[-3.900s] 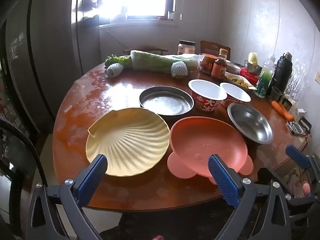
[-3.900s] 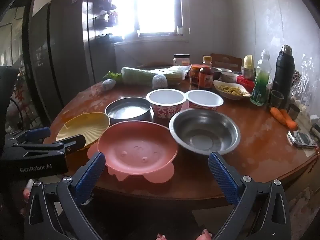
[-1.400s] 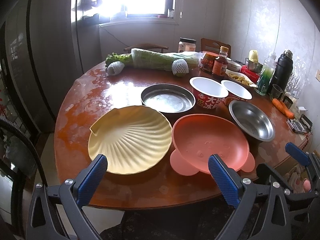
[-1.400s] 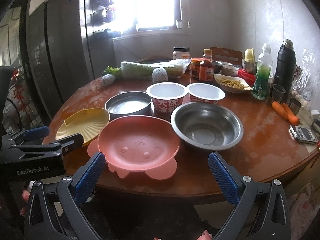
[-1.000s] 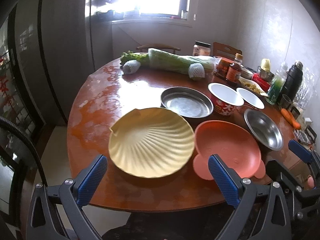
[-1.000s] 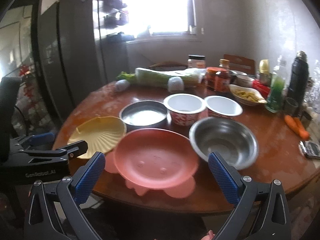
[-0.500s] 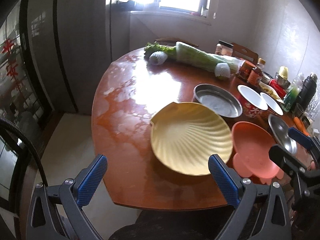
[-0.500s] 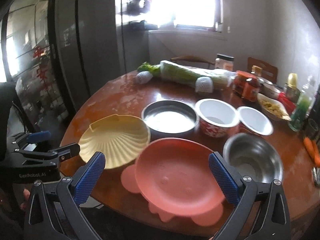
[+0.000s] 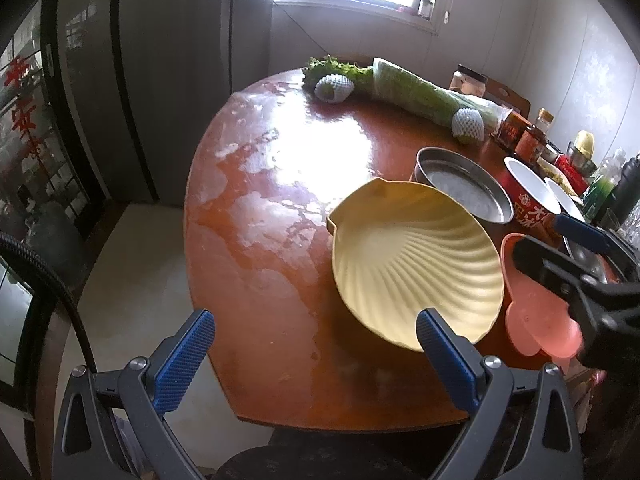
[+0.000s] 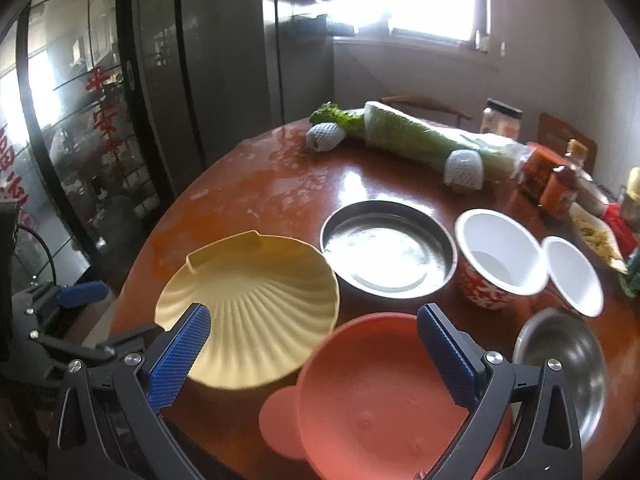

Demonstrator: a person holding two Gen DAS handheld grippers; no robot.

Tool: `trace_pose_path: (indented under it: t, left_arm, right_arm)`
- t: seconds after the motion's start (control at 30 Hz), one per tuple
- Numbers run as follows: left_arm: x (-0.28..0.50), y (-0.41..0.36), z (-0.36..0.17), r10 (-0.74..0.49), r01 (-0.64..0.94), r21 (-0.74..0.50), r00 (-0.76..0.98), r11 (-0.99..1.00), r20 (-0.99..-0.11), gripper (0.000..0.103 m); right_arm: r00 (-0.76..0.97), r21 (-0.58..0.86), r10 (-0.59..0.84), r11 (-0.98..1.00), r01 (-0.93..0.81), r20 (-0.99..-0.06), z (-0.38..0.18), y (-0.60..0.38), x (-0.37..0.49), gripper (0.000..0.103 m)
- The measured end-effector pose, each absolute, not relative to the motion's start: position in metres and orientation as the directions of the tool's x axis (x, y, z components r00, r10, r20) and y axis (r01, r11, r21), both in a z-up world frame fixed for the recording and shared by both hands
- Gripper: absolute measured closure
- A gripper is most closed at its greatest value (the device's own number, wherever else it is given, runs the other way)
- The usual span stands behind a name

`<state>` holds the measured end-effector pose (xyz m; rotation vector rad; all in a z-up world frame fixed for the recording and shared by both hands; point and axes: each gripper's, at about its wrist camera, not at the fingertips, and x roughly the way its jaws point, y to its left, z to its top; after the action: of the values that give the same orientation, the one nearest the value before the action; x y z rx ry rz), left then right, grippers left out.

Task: Organize plates and bowls
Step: 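Move the left tool to the yellow shell plate and close on its rim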

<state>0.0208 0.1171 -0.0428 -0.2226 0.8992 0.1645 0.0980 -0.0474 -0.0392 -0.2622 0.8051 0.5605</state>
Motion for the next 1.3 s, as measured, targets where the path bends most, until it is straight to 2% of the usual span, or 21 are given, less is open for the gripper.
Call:
trace_pose_path:
  t: [0.13,0.23,0.3,0.5,0.73,0.9,1.07,1.3]
  left_arm:
    - [0.028,0.113,-0.045,0.035,-0.223,-0.13,0.612,0.966,-0.79,0.003]
    - [0.033,0.112,-0.048,0.021,-0.217,-0.141,0.608,0.966,-0.794,0.008]
    - [0.036,0.111,-0.051,0.019,-0.219,-0.143,0.603,0.965,-0.797,0.011]
    - [0.042,0.113,-0.054,0.008,-0.22,-0.156,0.602,0.963,-0.798,0.018]
    - [0.046,0.115,-0.057,-0.012,-0.217,-0.176,0.6,0.96,-0.8,0.026]
    - [0.048,0.115,-0.056,-0.015,-0.219,-0.185,0.607,0.958,-0.795,0.048]
    - [0.05,0.117,-0.057,-0.024,-0.22,-0.198,0.61,0.955,-0.792,0.058]
    - [0.054,0.135,-0.053,-0.02,-0.248,-0.216,0.613,0.944,-0.79,0.063]
  right_arm:
    - [0.535,-0.045,0.358,0.799,-0.6,-0.766,-0.048,-0.037,0.108,0.01]
    - [0.509,-0.044,0.358,0.785,-0.618,-0.783,-0.054,-0.032,0.115,0.023]
    - [0.488,-0.049,0.35,0.772,-0.634,-0.8,-0.059,-0.028,0.12,0.039]
    - [0.448,-0.072,0.31,0.752,-0.655,-0.839,-0.073,-0.021,0.13,0.058]
    - [0.425,-0.078,0.281,0.752,-0.655,-0.861,-0.081,-0.017,0.141,0.059]
    - [0.406,-0.074,0.274,0.745,-0.663,-0.872,-0.085,-0.015,0.146,0.066]
    - [0.371,-0.023,0.311,0.739,-0.673,-0.875,-0.083,-0.012,0.147,0.07]
    - [0.346,0.024,0.36,0.723,-0.691,-0.867,-0.076,-0.003,0.136,0.071]
